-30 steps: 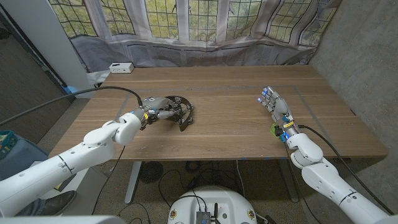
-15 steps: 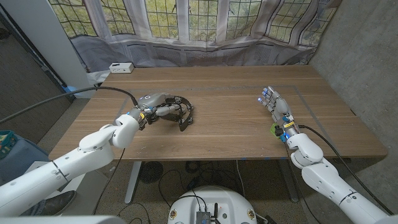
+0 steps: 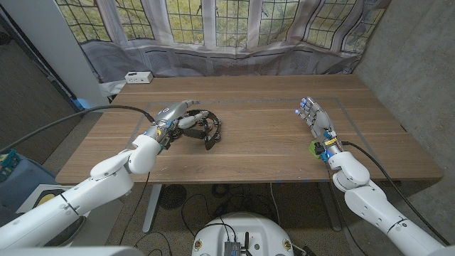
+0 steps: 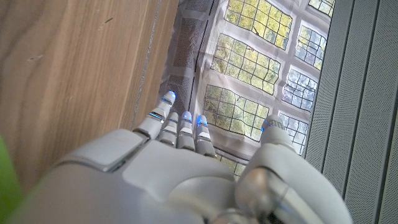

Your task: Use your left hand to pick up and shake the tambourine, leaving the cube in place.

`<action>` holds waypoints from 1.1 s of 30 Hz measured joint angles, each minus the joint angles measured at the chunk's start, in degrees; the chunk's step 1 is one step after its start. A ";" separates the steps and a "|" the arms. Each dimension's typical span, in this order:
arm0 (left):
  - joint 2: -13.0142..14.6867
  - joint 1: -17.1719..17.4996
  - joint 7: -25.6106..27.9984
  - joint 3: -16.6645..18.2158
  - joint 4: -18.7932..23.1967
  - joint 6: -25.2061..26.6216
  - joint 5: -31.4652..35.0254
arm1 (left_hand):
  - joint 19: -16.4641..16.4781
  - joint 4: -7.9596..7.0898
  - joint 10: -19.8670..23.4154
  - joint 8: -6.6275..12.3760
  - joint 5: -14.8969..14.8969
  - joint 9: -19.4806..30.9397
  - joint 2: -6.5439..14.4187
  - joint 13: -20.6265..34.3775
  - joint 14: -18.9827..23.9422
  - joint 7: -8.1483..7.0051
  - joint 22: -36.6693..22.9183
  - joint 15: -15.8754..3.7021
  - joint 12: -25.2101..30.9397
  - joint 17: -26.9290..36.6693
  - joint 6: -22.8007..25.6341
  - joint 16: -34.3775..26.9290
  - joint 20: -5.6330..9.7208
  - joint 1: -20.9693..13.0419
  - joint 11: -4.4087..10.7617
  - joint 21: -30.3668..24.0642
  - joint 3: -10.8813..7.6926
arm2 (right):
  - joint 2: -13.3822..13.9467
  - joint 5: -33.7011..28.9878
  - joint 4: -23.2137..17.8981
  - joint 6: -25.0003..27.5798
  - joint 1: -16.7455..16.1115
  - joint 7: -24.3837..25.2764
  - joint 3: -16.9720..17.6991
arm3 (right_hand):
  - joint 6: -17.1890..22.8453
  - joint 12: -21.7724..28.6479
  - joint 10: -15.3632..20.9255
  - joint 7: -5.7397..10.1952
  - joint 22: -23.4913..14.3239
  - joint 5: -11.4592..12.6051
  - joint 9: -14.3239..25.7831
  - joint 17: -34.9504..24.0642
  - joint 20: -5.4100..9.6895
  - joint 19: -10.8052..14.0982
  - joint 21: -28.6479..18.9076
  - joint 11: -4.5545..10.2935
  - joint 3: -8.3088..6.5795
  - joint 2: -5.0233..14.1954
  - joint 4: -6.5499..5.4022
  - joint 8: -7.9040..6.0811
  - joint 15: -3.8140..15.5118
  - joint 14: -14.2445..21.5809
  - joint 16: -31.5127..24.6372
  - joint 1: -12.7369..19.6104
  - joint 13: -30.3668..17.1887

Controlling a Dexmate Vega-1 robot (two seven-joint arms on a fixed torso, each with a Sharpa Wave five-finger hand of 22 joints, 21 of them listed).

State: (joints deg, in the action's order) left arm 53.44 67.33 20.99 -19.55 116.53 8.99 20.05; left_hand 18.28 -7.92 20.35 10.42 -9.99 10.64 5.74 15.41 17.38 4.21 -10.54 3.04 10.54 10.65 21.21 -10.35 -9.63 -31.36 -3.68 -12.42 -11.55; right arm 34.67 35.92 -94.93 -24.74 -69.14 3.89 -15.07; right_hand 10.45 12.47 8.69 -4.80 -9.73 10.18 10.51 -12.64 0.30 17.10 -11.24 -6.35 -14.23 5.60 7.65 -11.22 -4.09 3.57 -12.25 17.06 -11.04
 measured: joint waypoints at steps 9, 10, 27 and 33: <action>-4.03 -0.03 2.52 1.07 -1.18 -5.05 -5.09 | -0.77 0.25 -0.45 0.00 -0.21 0.00 0.08 -0.51 -0.42 -0.29 0.00 0.43 0.00 0.00 -0.62 0.00 -0.59 0.68 -0.45 0.39 0.24 | -0.08 -0.80 0.13 -0.87 0.17 -0.16 -0.18 | 0.00 0.00 0.12 0.00 0.00 0.00 0.00 0.00 0.01 0.63 0.00 -0.12 0.00 0.00 0.00 0.00 0.00 0.00 0.00 0.00 0.00; -4.39 -0.17 2.54 1.14 -1.31 -5.63 -5.69 | -0.78 0.25 -0.95 0.00 -0.21 0.00 0.08 -0.53 -0.54 -0.20 0.00 0.55 0.00 0.00 -0.90 0.00 -0.60 0.68 -0.51 0.40 0.24 | -0.08 -0.89 0.13 -0.94 0.17 -0.16 -0.18 | 0.00 0.00 0.12 0.00 0.00 0.00 0.00 0.00 0.01 0.63 0.00 -0.12 0.00 0.00 0.00 0.00 -0.16 0.16 0.00 0.00 0.00; -12.04 -3.46 -0.77 1.83 -6.78 -19.90 -19.84 | -3.99 0.59 -4.94 -0.71 -0.21 -0.26 -1.13 -1.59 -4.26 -0.50 0.01 1.30 0.00 -0.27 -7.40 0.00 -1.76 2.94 -1.00 1.36 1.19 | -0.34 -1.25 0.77 -3.11 0.07 -1.22 -0.21 | 0.00 0.00 0.11 0.00 0.00 0.00 0.00 0.00 0.01 0.62 0.00 -0.11 0.23 -0.24 0.24 0.22 -0.32 0.32 0.00 0.24 0.00; -14.19 -3.68 -2.39 2.56 -9.18 -25.73 -24.86 | -5.71 0.64 -6.57 -0.71 -0.21 -0.26 -1.78 -2.10 -5.95 -1.04 0.01 1.42 0.00 -0.26 -9.52 0.00 -2.05 4.20 -1.11 1.53 2.06 | -0.33 -1.25 0.79 -3.26 0.19 -1.48 -0.22 | -0.01 0.00 0.11 0.00 0.00 0.00 0.00 0.00 0.00 0.62 0.00 -0.11 0.33 -0.26 0.14 0.22 -0.31 0.31 0.00 0.22 0.00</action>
State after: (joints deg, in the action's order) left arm 39.25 63.65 18.61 -16.99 107.35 -16.74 -4.80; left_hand 12.57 -7.28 13.77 9.70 -10.20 10.38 3.95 13.32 11.43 3.17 -10.54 4.46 10.54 10.38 11.69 -10.35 -11.68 -27.17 -4.79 -10.89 -9.48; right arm 34.34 34.67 -94.15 -28.00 -68.95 2.41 -15.29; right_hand 10.44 12.47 8.80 -4.81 -9.72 10.18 10.52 -12.64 0.30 17.72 -11.23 -6.45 -13.90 5.34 7.79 -11.00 -4.40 3.89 -12.25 17.28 -11.04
